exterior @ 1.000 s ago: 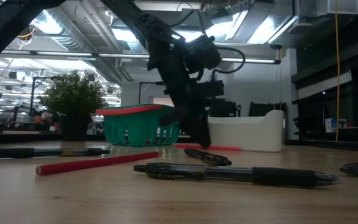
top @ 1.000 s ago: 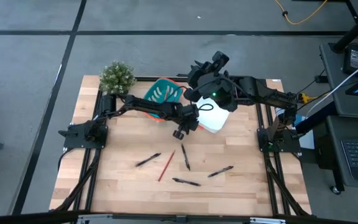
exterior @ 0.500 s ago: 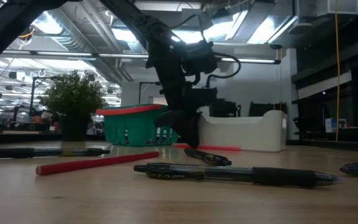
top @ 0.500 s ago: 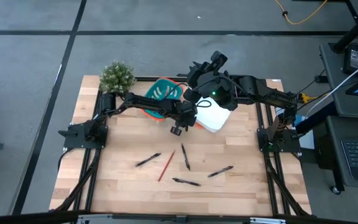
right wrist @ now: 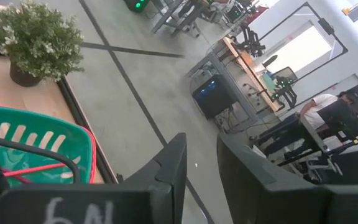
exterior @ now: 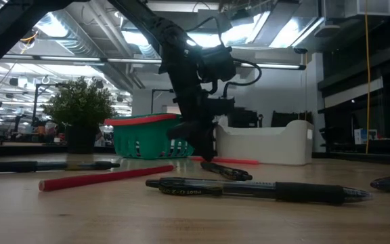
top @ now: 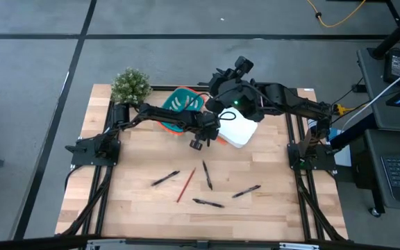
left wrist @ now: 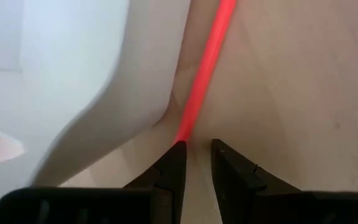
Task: Sort pens & pencils
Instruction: Put the orange pencil into the blue bin
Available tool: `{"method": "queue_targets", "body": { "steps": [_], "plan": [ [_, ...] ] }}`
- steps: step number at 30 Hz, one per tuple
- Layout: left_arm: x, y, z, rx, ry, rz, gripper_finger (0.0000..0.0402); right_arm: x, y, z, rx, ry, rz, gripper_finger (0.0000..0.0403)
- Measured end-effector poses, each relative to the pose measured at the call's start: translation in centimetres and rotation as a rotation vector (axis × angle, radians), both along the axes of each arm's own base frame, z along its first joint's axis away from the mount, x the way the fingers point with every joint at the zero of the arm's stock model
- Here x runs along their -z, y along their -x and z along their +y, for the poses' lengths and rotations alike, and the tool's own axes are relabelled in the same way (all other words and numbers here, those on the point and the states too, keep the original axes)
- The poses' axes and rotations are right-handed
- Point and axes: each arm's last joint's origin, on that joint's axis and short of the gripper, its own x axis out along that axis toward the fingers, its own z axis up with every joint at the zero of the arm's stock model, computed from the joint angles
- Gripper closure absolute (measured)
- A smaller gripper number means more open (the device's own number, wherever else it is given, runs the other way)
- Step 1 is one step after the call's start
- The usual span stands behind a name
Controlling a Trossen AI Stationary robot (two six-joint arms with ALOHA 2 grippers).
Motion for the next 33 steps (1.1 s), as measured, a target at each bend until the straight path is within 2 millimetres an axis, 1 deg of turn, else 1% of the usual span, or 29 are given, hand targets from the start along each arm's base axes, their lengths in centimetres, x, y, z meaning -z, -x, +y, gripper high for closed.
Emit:
{"method": "queue_targets", "body": {
  "steps": [8, 17, 22, 29, 33],
  "plan": [
    [0.0, 0.1, 0.3, -0.011, -0.057, 0.021, 0.0333, 0.2, -0.1, -0.8, -0.018, -0.029, 0.002, 0.0312],
    [-0.4, 0.1, 0.2, -0.003, -0.065, 0.007, 0.0333, 0.2, -0.1, -1.4, -0.002, -0.029, 0.003, 0.0312],
    [-0.5, -0.1, 0.1, 0.026, -0.078, -0.001, 0.0333, 0.2, -0.1, -1.4, -0.001, -0.029, 0.004, 0.0312],
    [-0.5, 0.1, 1.2, 0.029, -0.043, -0.012, 0.0333, 0.3, 0.0, -1.3, -0.001, -0.030, 0.011, 0.0312],
    [-0.5, 0.2, 1.6, 0.042, 0.007, -0.025, 0.0333, 0.3, 0.0, -1.3, -0.001, -0.030, 0.010, 0.0312]
  ]
}}
